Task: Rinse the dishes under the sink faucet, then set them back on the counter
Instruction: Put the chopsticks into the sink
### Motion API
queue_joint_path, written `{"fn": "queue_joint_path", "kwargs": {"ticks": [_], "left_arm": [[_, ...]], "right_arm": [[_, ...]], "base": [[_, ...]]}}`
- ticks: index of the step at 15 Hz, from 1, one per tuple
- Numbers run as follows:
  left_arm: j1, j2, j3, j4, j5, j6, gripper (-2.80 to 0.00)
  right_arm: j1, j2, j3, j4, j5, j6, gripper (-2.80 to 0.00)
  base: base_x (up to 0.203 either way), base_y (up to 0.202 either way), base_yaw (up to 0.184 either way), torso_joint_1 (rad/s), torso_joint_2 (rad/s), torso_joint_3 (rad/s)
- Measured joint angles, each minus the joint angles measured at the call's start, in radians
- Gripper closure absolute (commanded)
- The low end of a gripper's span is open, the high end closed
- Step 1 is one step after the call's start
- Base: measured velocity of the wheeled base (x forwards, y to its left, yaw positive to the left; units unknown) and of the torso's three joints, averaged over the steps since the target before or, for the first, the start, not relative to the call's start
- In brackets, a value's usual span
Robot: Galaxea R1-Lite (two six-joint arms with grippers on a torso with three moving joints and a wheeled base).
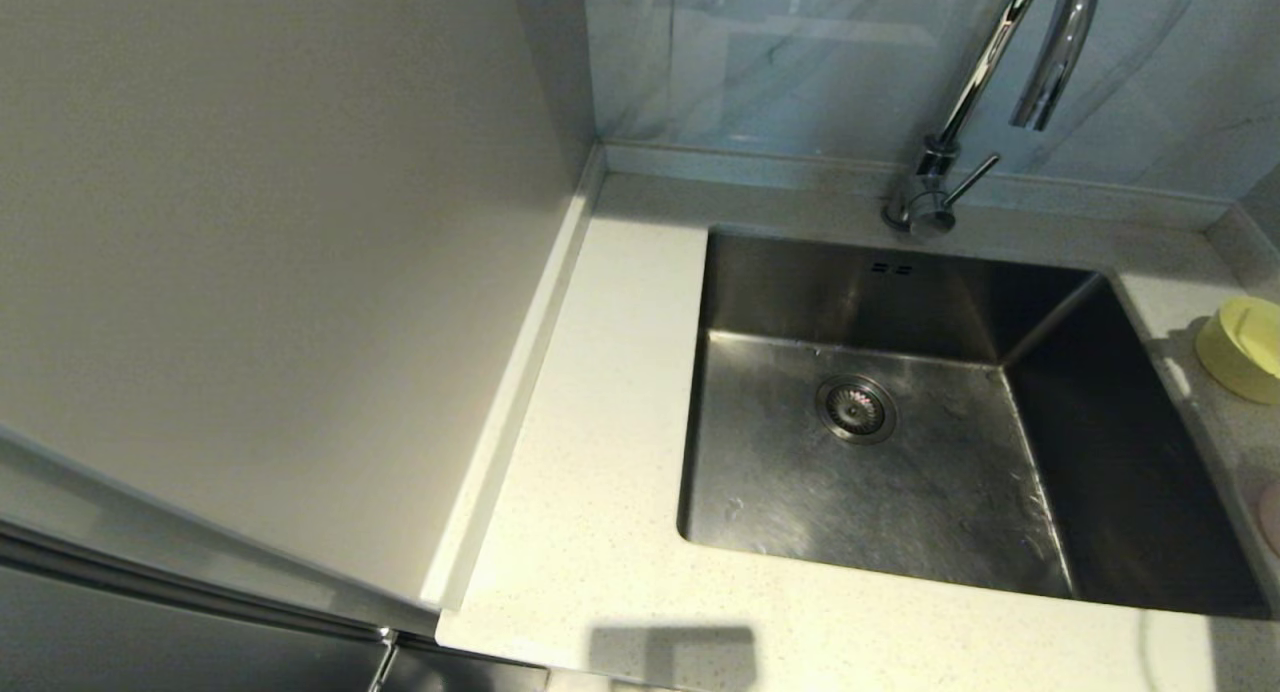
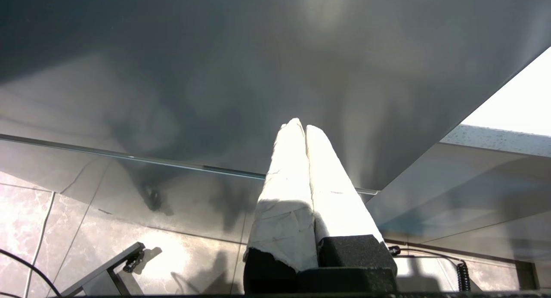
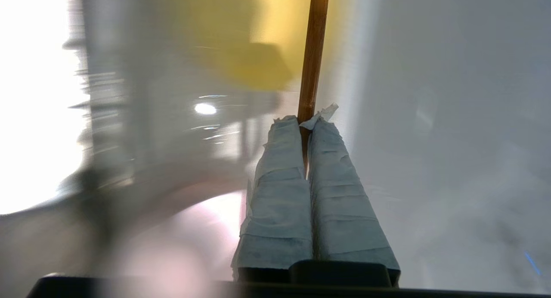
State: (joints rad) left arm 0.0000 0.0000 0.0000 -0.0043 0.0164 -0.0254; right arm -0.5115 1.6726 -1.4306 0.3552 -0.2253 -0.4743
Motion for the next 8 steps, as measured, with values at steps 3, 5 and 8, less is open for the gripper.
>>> {"fn": "queue_joint_path", "kwargs": {"ticks": [3, 5, 8], "left_arm": [[0.000, 0.000, 0.000, 0.000, 0.000, 0.000, 0.00], [0.000, 0.000, 0.000, 0.000, 0.000, 0.000, 0.00], [0.000, 0.000, 0.000, 0.000, 0.000, 0.000, 0.00]], "right_arm": [[0.099, -0.040, -0.053, 0.188, 0.121, 0.007, 0.00], [0.180, -0.037, -0.067, 0.275, 0.147, 0.062, 0.00], [0.294, 0.021, -0.085, 0.306, 0.130, 0.208, 0.00]], "base": [[0.000, 0.000, 0.000, 0.000, 0.00, 0.000], [0.000, 0.000, 0.000, 0.000, 0.00, 0.000], [0.000, 0.000, 0.000, 0.000, 0.00, 0.000]]}}
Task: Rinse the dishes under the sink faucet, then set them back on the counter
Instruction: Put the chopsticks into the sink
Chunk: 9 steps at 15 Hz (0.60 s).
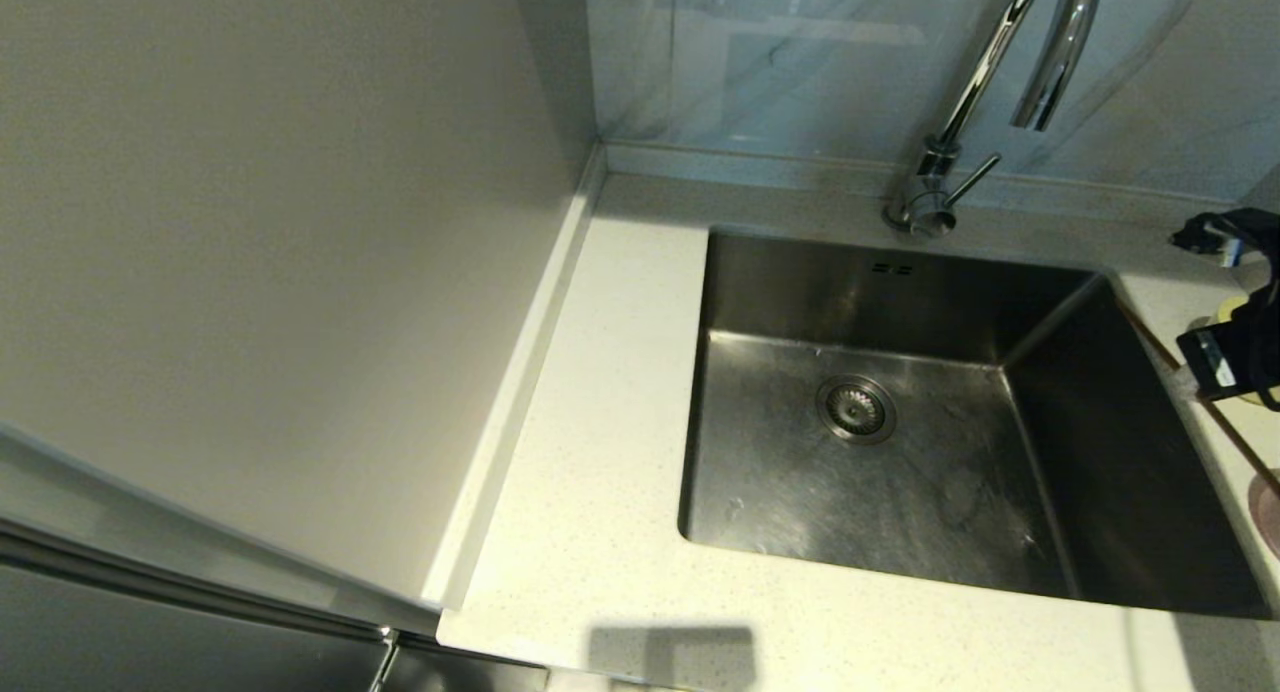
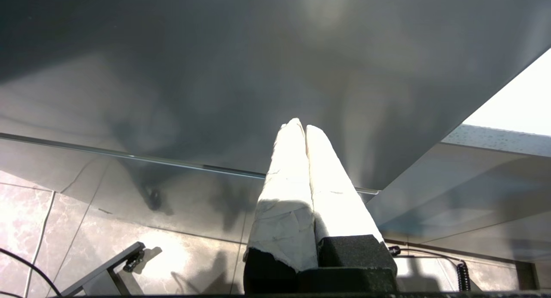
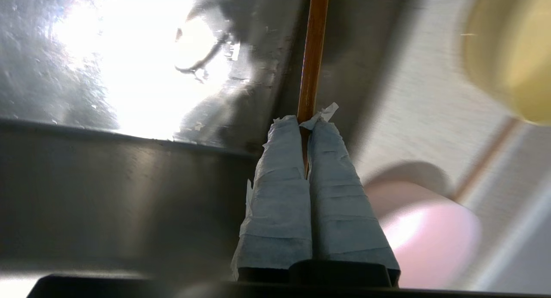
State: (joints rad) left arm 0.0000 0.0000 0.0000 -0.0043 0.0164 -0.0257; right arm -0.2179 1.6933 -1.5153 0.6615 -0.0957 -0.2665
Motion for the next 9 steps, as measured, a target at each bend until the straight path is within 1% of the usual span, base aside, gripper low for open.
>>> {"fn": "queue_joint_path", "kwargs": {"ticks": [2, 4, 6, 9], "left_arm": [[0.000, 0.000, 0.000, 0.000, 0.000, 0.000, 0.00], [0.000, 0.000, 0.000, 0.000, 0.000, 0.000, 0.00], [0.000, 0.000, 0.000, 0.000, 0.000, 0.000, 0.00], [0.000, 0.000, 0.000, 0.000, 0.000, 0.000, 0.00]], "right_arm": [[0.036, 0.076, -0.030, -0.001, -0.038, 0.045, 0.00], [0.064, 0.150, -0.062, -0.019, -0.066, 0.071, 0.00], [0.085, 0.220, -0.077, -0.081, -0.093, 0.088, 0.00], [0.110, 0.324, -0.089, -0.198, -0.112, 0.109, 0.00]], "base": [[0.000, 0.000, 0.000, 0.000, 0.00, 0.000], [0.000, 0.000, 0.000, 0.000, 0.00, 0.000], [0.000, 0.000, 0.000, 0.000, 0.00, 0.000], [0.000, 0.000, 0.000, 0.000, 0.00, 0.000]]}}
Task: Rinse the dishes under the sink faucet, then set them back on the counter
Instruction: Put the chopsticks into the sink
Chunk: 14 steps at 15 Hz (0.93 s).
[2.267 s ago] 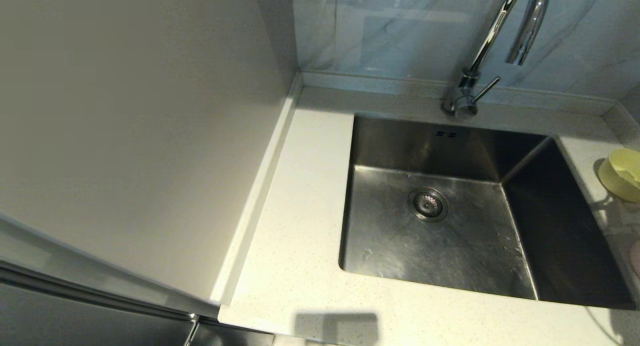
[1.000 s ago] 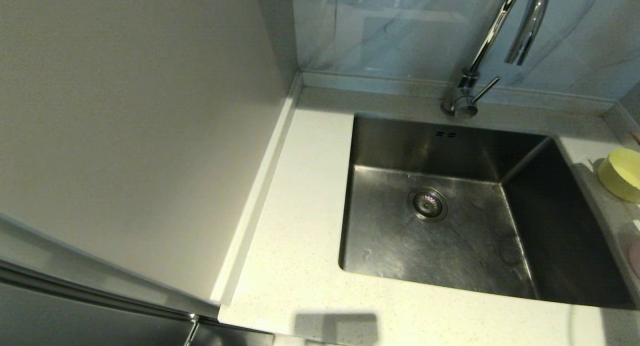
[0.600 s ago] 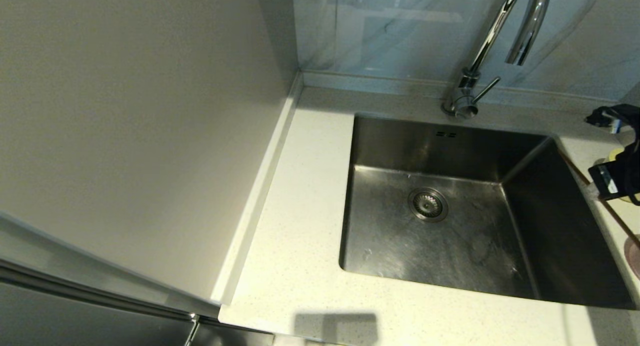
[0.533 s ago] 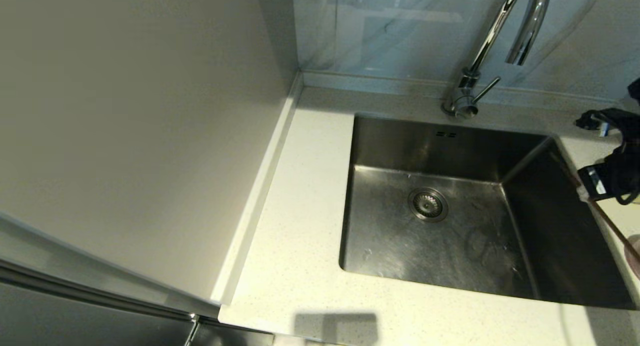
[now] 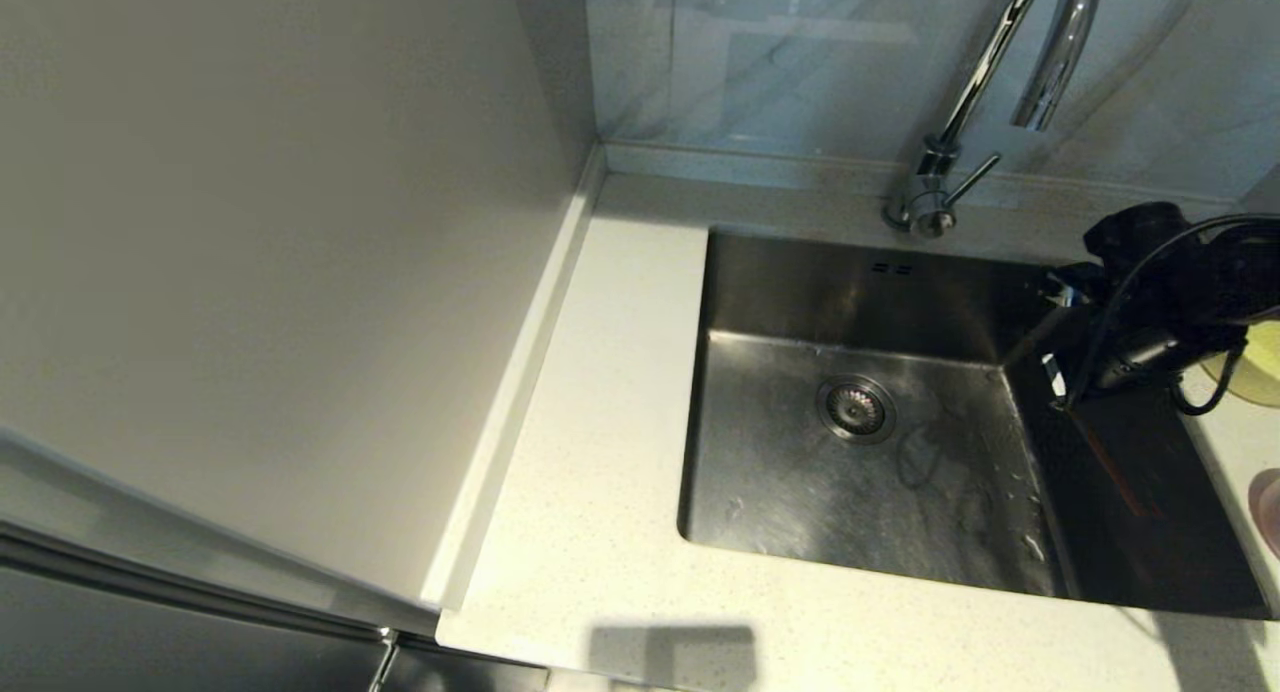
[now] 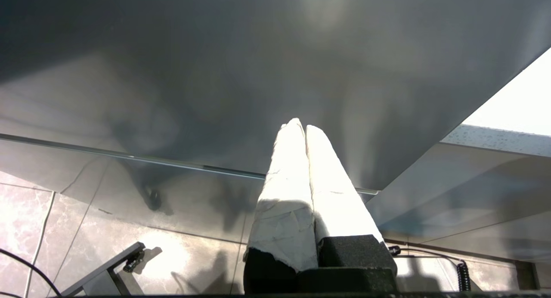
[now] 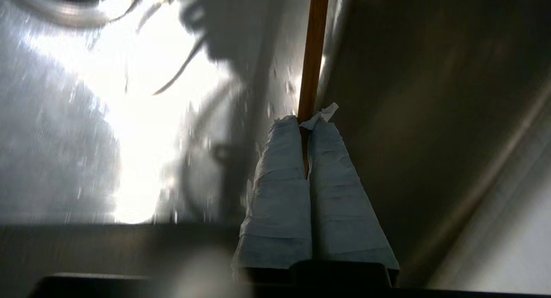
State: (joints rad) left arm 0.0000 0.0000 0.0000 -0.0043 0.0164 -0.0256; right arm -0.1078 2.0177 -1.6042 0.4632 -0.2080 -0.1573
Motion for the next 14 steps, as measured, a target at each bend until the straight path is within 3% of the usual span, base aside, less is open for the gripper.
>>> {"fn": "queue_joint_path", "kwargs": {"ticks": [6, 12, 13, 14], "left_arm": [[0.000, 0.000, 0.000, 0.000, 0.000, 0.000, 0.00], [0.000, 0.000, 0.000, 0.000, 0.000, 0.000, 0.00], [0.000, 0.000, 0.000, 0.000, 0.000, 0.000, 0.00], [0.000, 0.000, 0.000, 0.000, 0.000, 0.000, 0.00]], "right_arm": [[0.018, 0.193, -0.033, -0.173, -0.061, 0.004, 0.00], [0.019, 0.340, -0.146, -0.194, -0.100, 0.016, 0.00], [0.019, 0.362, -0.166, -0.193, -0.102, 0.020, -1.02], [0.019, 0.383, -0.180, -0.194, -0.106, 0.023, -2.80]], "base": [[0.000, 0.000, 0.000, 0.000, 0.00, 0.000], [0.000, 0.000, 0.000, 0.000, 0.00, 0.000], [0.000, 0.000, 0.000, 0.000, 0.00, 0.000], [0.000, 0.000, 0.000, 0.000, 0.00, 0.000]]}}
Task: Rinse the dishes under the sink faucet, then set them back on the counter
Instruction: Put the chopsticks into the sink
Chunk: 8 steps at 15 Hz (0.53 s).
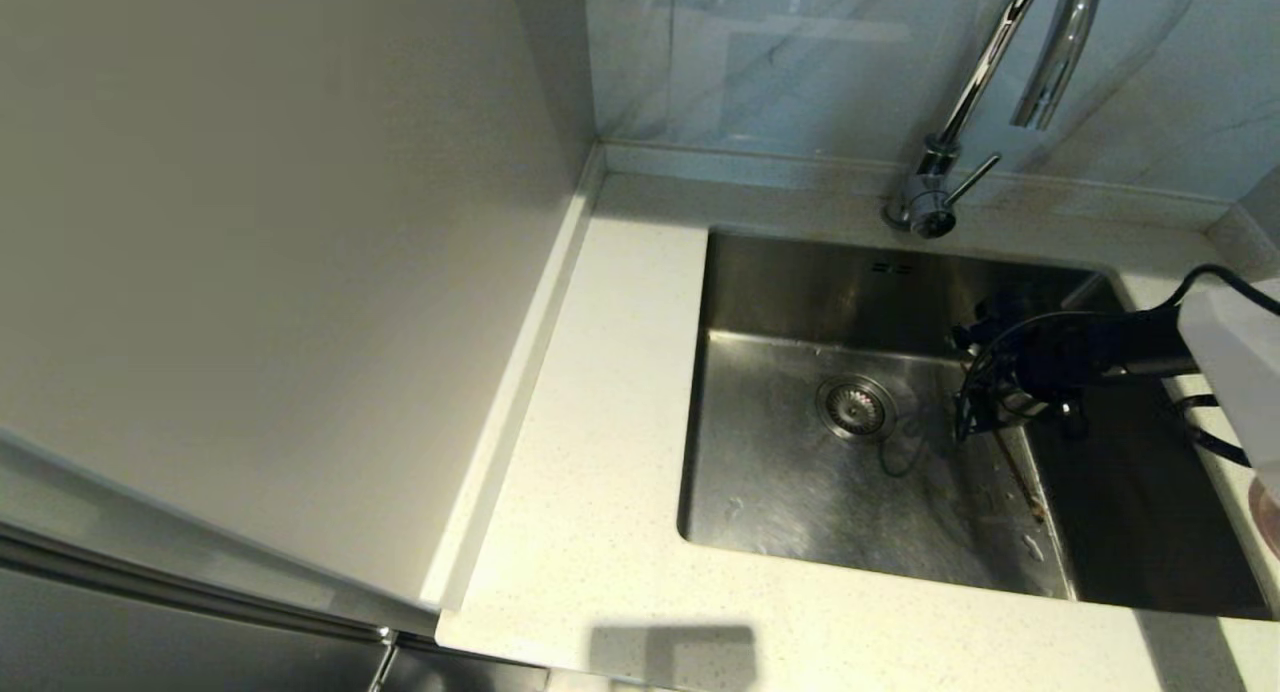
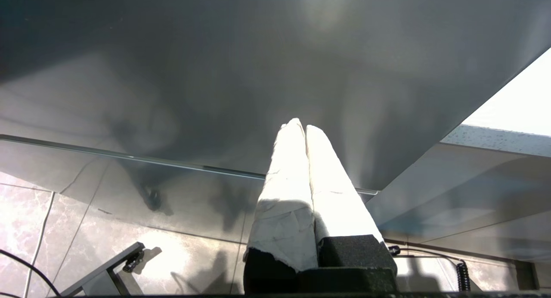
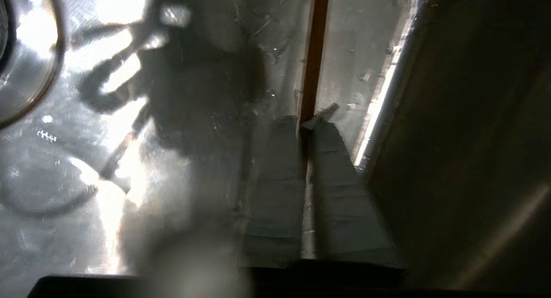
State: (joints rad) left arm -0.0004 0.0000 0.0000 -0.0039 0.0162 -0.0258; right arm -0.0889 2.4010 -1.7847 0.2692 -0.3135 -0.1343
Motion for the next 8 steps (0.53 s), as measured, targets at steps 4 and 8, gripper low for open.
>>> {"fn": "queue_joint_path", "kwargs": {"ticks": [4, 8], "left_arm": [[0.000, 0.000, 0.000, 0.000, 0.000, 0.000, 0.00], [0.000, 0.000, 0.000, 0.000, 0.001, 0.000, 0.00]], "right_arm": [[0.000, 0.050, -0.041, -0.017, -0.012, 0.001, -2.80], [-0.002, 0.051, -0.050, -0.022, -0.018, -0.002, -2.80]], "base": [[0.000, 0.000, 0.000, 0.000, 0.00, 0.000], [0.000, 0.000, 0.000, 0.000, 0.00, 0.000]]}}
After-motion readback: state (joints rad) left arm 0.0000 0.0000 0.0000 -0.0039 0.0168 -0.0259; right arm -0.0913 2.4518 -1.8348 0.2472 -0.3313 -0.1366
